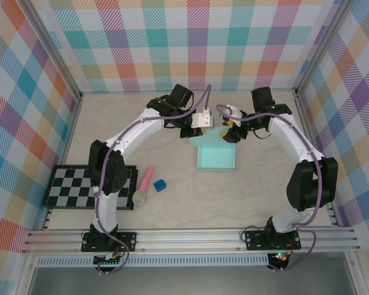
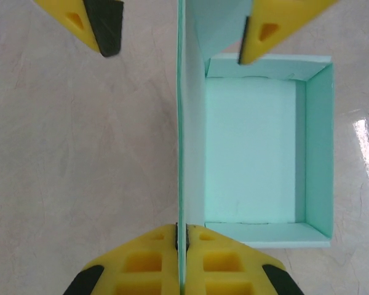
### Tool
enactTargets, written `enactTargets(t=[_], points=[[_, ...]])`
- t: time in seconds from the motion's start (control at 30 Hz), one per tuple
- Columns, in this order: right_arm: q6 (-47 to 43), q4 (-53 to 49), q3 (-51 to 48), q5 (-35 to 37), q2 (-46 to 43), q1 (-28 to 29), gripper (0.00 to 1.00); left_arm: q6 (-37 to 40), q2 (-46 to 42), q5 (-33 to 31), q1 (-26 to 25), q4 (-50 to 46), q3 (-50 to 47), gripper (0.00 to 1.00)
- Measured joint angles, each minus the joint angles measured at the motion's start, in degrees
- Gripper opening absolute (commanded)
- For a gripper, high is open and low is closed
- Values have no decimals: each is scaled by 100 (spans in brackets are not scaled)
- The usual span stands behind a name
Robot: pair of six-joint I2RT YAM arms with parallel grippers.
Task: Fold the paper box
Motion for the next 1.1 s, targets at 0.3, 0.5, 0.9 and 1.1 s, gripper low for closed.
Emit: enactTargets(t=[0.3,0.5,0.9,1.1], points=[[-48,-20,4,-2,0,203,23,61,83,-20,0,-136,59,0],[-155,0,4,42,0,199,0,35,83,-20,4,-181,59,12],[424,988,-437,210,2,197,0,-1663,-605,328,560,1119,-1123,100],[728,1405,-660,297,-17,125,0,-3738,-1862,-7,848,3088,-3115,100]])
